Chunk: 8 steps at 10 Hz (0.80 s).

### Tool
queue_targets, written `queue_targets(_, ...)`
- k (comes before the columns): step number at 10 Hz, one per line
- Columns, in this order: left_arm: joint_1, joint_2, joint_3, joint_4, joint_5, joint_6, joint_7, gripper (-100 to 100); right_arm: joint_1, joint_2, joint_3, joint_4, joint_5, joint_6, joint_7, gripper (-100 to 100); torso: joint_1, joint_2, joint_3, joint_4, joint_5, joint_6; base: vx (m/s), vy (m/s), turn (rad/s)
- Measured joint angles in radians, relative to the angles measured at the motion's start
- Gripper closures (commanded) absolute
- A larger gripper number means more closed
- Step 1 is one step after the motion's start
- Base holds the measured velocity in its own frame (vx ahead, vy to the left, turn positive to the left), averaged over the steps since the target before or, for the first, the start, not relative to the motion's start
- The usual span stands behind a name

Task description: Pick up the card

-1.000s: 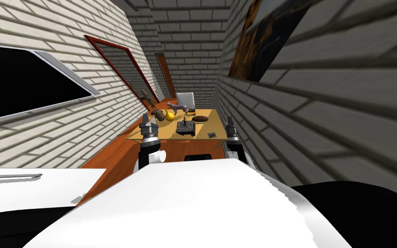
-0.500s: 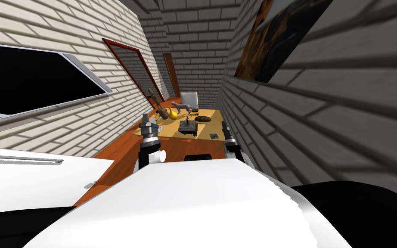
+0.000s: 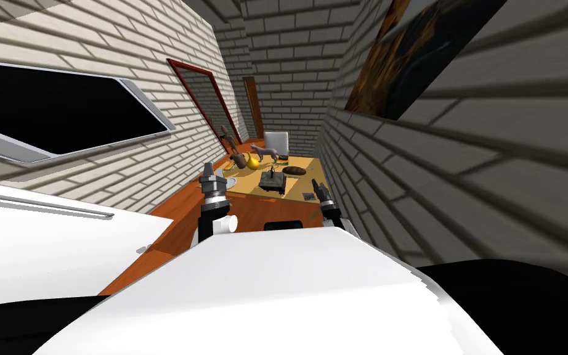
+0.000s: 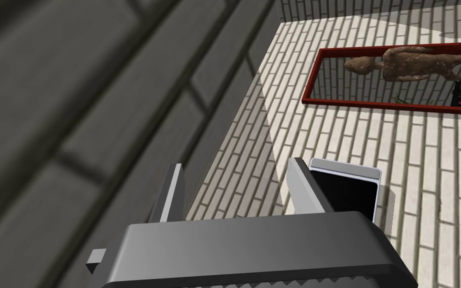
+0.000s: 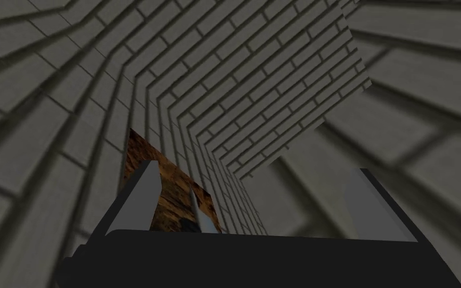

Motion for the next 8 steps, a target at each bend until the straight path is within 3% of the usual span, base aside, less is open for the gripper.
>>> queue_targets(8, 0.0, 0.0, 0.0, 0.0, 0.0, 0.0, 0.0, 0, -0.005, -0.027, 0.014, 0.121, 0.198, 0.074, 0.207, -100, 0.0, 0.0, 0.0, 0.0, 0.0, 0.0, -0.001, -0.013, 0.153)
